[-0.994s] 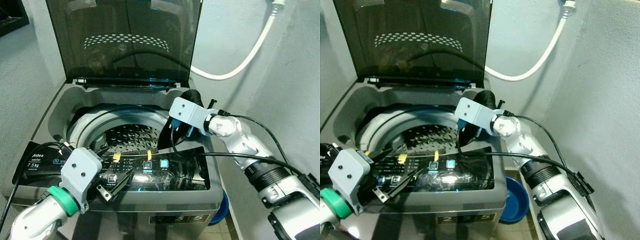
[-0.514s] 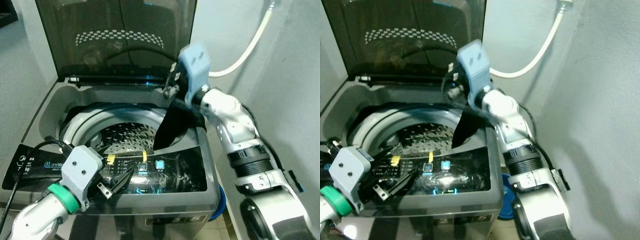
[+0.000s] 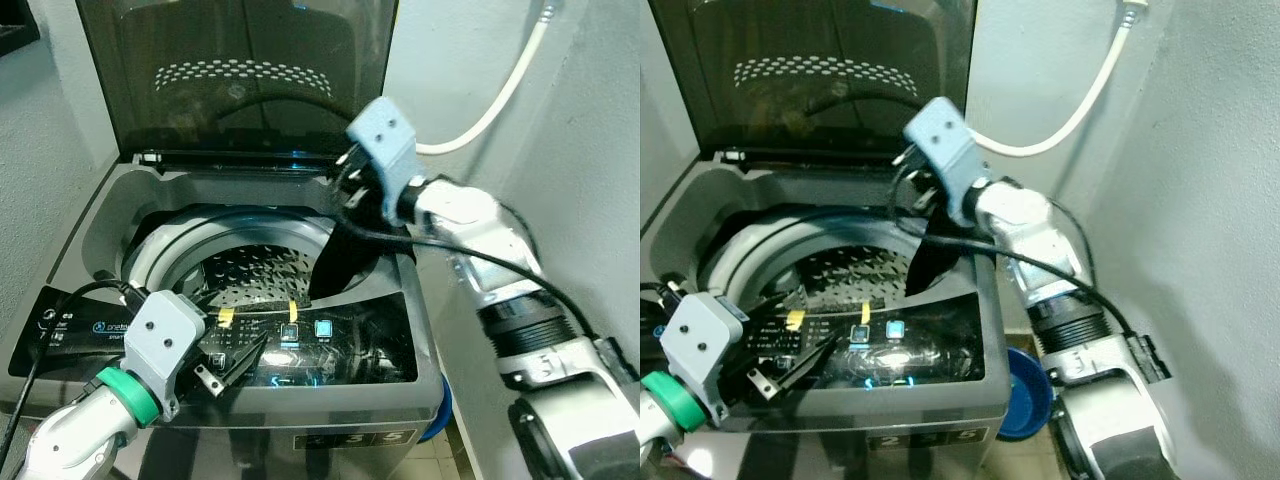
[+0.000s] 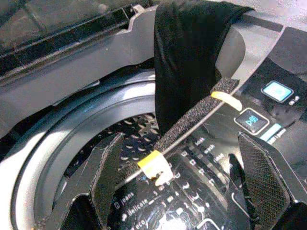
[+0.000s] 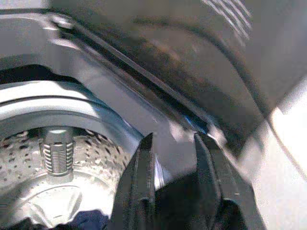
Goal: Clothes washing
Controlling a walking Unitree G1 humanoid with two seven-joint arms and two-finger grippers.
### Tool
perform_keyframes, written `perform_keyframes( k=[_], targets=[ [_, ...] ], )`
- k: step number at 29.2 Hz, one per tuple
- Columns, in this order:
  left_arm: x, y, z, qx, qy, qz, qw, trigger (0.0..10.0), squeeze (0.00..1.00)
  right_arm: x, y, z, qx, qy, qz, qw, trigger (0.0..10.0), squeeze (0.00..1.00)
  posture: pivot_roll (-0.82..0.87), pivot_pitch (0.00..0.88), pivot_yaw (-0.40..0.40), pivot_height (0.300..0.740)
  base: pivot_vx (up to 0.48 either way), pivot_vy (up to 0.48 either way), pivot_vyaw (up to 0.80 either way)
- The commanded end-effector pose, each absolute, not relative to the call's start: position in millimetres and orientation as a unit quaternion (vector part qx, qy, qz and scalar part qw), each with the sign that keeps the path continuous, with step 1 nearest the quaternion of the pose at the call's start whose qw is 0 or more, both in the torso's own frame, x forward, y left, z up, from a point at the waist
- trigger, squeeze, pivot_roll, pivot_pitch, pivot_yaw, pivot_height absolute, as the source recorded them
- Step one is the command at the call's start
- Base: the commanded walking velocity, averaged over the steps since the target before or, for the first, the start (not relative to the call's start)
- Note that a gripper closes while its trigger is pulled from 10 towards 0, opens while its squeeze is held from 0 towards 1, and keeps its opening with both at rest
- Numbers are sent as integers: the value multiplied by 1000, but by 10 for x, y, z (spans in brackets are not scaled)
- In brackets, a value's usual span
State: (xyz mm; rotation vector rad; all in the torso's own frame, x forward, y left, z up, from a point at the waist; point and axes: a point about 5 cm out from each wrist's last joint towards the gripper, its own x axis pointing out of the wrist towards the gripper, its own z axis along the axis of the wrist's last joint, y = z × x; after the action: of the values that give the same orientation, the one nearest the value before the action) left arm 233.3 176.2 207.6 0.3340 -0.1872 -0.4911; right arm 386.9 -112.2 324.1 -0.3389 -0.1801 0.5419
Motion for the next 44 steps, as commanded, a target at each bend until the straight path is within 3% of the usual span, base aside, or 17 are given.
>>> perform_keyframes(
  k=[1,6,11,24,37,42,43,44],
  targets=[
    [2303,1757,2050,168,-90,-240,952,10000,0,3901,-1243,3045,-105,-40,249,962,10000,1000,124,62,14,740,0,0,0],
    [2289,1772,2043,168,-87,-239,952,10000,0,3914,-1373,2759,-11,19,221,975,10000,1000,125,55,14,740,0,0,0],
    [2293,1780,2040,168,-87,-239,953,10000,0,3880,-1405,2621,13,36,208,977,10000,1000,126,51,16,740,0,0,0],
    [2305,1769,2061,169,-89,-243,951,10000,0,3783,-1624,2839,162,-49,127,977,10000,1000,123,63,35,740,0,0,0],
    [2344,1756,2069,168,-89,-248,950,10000,0,3788,-1837,2591,179,-8,29,983,10000,1000,120,71,44,740,0,0,0],
    [2342,1762,2066,169,-89,-247,950,10000,0,3776,-1753,2431,100,16,33,994,10000,965,121,71,41,740,0,0,0],
    [2343,1764,2067,169,-89,-246,950,10000,0,3770,-1717,2378,96,28,41,994,10000,0,122,72,40,740,0,0,0],
    [2343,1764,2067,169,-89,-246,950,10000,0,3770,-1717,2378,96,28,41,994,10000,0,122,72,40,740,0,0,0]
  ],
)
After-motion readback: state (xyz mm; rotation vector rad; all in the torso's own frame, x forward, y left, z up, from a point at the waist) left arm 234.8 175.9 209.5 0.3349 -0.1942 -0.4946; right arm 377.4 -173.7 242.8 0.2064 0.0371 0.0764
